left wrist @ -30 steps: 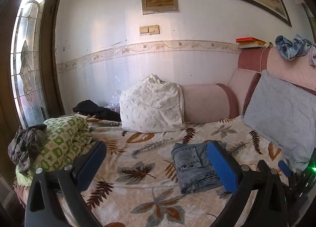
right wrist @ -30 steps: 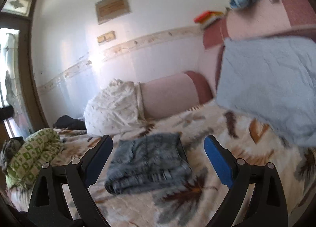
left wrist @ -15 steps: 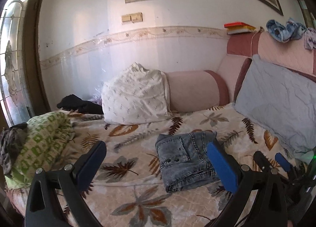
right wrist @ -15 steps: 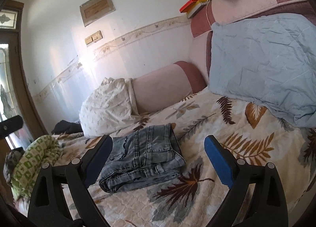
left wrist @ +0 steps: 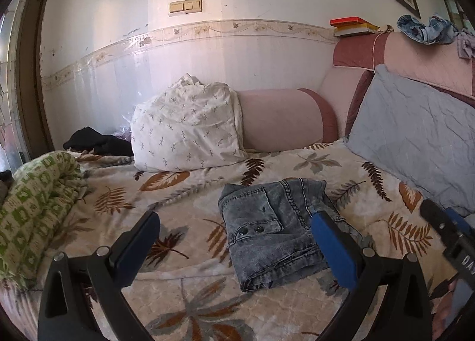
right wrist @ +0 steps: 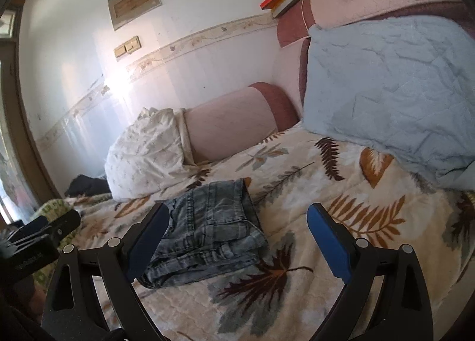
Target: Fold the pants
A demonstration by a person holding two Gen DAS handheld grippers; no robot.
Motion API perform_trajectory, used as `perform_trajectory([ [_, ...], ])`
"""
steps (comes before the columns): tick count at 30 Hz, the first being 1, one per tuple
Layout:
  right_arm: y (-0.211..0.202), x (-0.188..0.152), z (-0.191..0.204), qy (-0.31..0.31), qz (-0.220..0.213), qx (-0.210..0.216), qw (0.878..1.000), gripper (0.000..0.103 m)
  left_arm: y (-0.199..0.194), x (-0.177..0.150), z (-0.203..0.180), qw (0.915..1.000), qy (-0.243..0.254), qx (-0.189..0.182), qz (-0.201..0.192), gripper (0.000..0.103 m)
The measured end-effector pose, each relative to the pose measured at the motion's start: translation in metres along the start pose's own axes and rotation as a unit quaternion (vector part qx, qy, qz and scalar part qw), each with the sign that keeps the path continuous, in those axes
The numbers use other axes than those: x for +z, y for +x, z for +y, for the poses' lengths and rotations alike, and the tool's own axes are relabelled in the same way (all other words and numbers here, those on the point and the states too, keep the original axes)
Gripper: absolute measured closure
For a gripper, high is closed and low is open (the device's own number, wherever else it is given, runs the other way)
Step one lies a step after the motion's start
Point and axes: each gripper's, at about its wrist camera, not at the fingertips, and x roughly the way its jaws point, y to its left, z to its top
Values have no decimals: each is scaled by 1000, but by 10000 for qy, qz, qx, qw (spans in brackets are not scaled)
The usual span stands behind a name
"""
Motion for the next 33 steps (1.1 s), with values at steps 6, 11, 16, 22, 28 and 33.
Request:
perform_trajectory([
  [6,-12,5,-6,16,-266,-334,9991,8,10,-16,6,10000,72,3,16,0],
  [11,0,18,-2,-58,-410,-376,9984,8,27,-28,19,9996,2,146,235,0],
  [16,33,28,13,-429,-219,-182,9987,8,38,-21,28,9989,-95,414,205,0],
  [22,71,28,17,-514,280,81,9982,8,54,23,12,9991,164,399,-22,0],
  [28,76,25,19,-570,259,-80,9980,8,53,57,-7,9986,231,314,-353,0],
  [33,74,24,15,-542,108,-229,9982,8,61,44,0,9993,104,318,-189,0],
])
